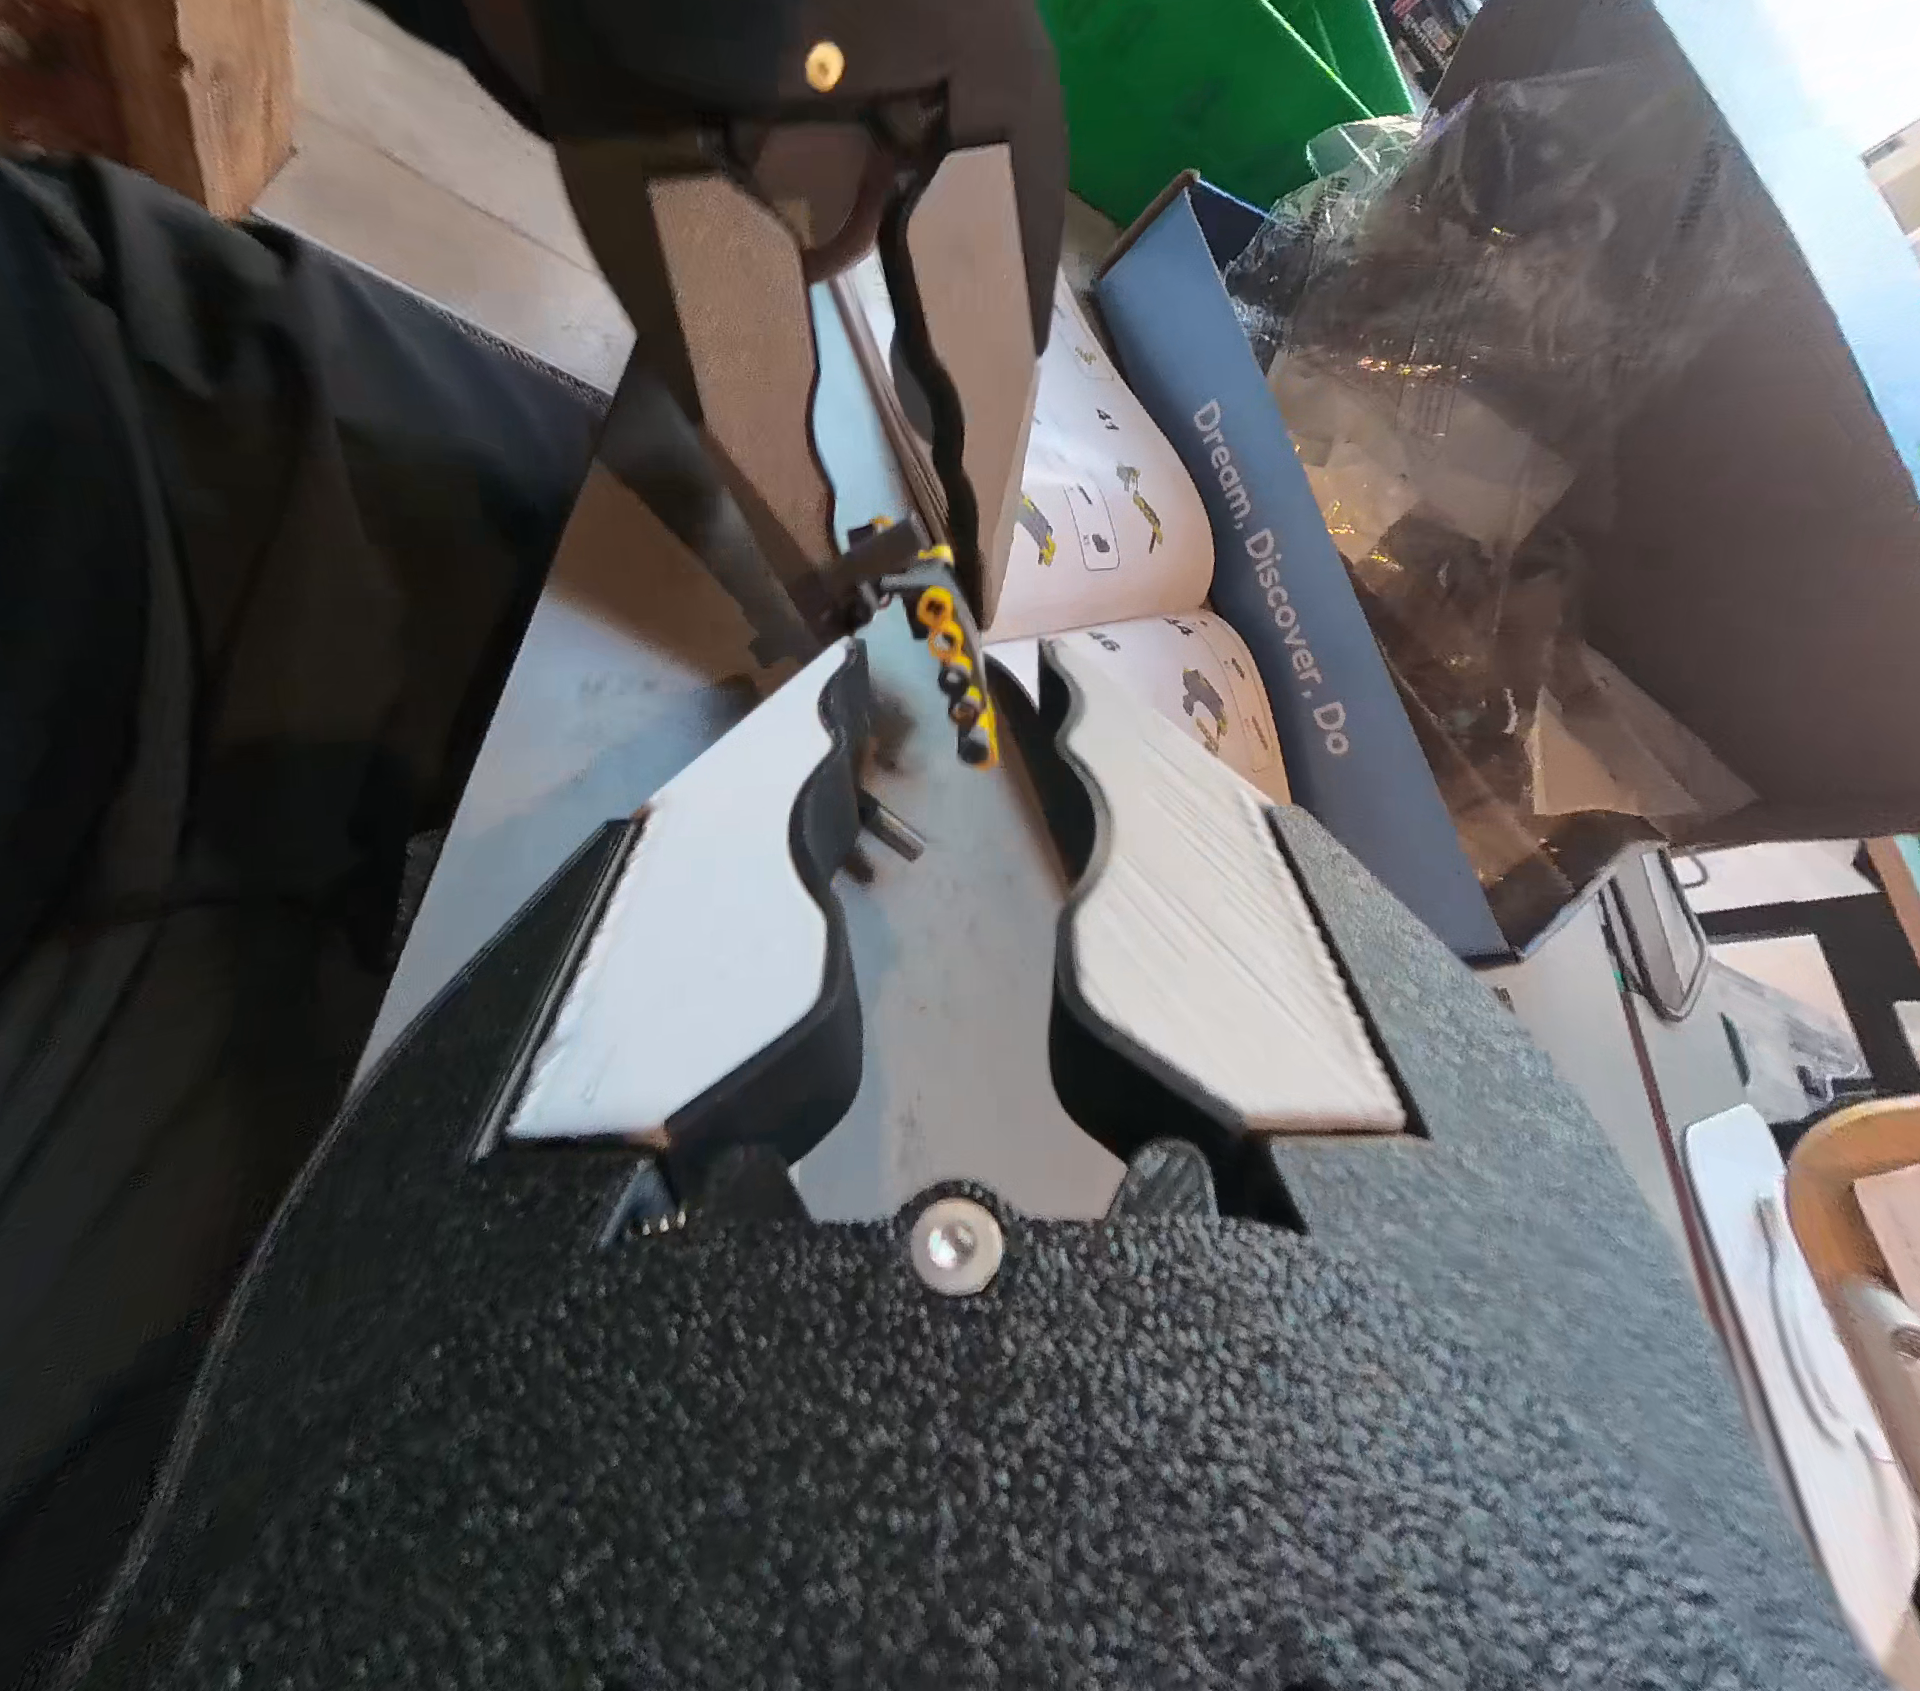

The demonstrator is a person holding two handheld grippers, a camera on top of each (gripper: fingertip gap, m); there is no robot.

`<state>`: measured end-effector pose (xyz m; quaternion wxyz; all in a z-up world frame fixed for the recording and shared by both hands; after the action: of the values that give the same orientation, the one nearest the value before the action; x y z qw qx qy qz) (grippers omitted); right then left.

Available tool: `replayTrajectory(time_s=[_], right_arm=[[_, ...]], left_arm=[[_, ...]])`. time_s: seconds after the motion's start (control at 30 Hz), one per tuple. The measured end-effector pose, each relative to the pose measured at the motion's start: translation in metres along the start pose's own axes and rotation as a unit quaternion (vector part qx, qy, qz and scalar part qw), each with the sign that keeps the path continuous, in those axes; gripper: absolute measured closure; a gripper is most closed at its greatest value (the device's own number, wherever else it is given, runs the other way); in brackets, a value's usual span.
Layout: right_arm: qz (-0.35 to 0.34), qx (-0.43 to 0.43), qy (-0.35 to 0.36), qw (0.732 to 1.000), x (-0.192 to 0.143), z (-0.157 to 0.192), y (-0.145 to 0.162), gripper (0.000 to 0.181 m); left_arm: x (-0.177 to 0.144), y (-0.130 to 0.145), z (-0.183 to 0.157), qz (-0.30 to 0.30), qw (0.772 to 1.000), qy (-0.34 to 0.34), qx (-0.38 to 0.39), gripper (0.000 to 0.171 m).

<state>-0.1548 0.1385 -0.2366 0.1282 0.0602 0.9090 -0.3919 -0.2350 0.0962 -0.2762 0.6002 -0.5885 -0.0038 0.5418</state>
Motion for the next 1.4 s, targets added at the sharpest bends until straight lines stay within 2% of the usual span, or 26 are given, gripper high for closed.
replayTrajectory(time_s=[0.13,0.27,0.37,0.47,0.57,0.73,1.0,1.2,1.27,1.4], right_arm=[[0.009,-0.006,-0.032,0.999,-0.014,0.002,0.009,0.152],[0.053,-0.013,-0.069,0.996,-0.019,0.009,0.025,0.155],[0.093,0.042,-0.089,0.991,-0.012,0.014,0.029,0.152],[0.121,0.129,-0.106,0.978,-0.007,0.017,0.032,0.152],[0.13,0.187,-0.097,0.969,-0.004,0.016,0.033,0.152],[0.155,0.231,-0.067,0.958,0.002,0.015,0.034,0.154],[0.193,0.243,-0.052,0.949,0.003,0.021,0.034,0.162],[0.203,0.249,-0.062,0.945,0.008,0.026,0.039,0.166],[0.203,0.254,-0.063,0.943,0.008,0.027,0.04,0.175],[0.199,0.269,-0.061,0.94,0.007,0.025,0.044,0.175]], left_arm=[[-0.009,-0.004,-0.001,-0.049,0.997,0.052,-0.034,0.143],[-0.011,0.008,0.005,-0.026,0.996,0.061,-0.052,0.143],[-0.012,0.015,0.005,-0.003,0.997,0.06,-0.046,0.142],[-0.01,0.019,-0.003,0.031,0.998,0.04,0.029,0.142],[-0.01,0.018,-0.006,0.038,0.996,0.022,0.077,0.142],[-0.014,0.018,-0.004,0.053,0.996,0.04,0.067,0.136],[-0.024,0.022,0.0,0.061,0.995,0.06,0.041,0.115],[-0.032,0.024,-0.003,0.079,0.994,0.067,0.047,0.106],[-0.037,0.026,-0.003,0.081,0.994,0.066,0.045,0.105],[-0.047,0.022,-0.001,0.064,0.996,0.048,0.025,0.114]])
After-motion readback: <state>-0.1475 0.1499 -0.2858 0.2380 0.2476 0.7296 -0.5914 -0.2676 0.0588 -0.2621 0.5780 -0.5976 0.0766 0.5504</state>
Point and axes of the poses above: each gripper's, where its closed fingertips meet, x out along the fingers, y out of its underside, z = x × y across the jaws, the point moved 5 cm from there along -x, back along the fingers, and after that the axes turned 14 degrees about y, right-handed, at the moved point
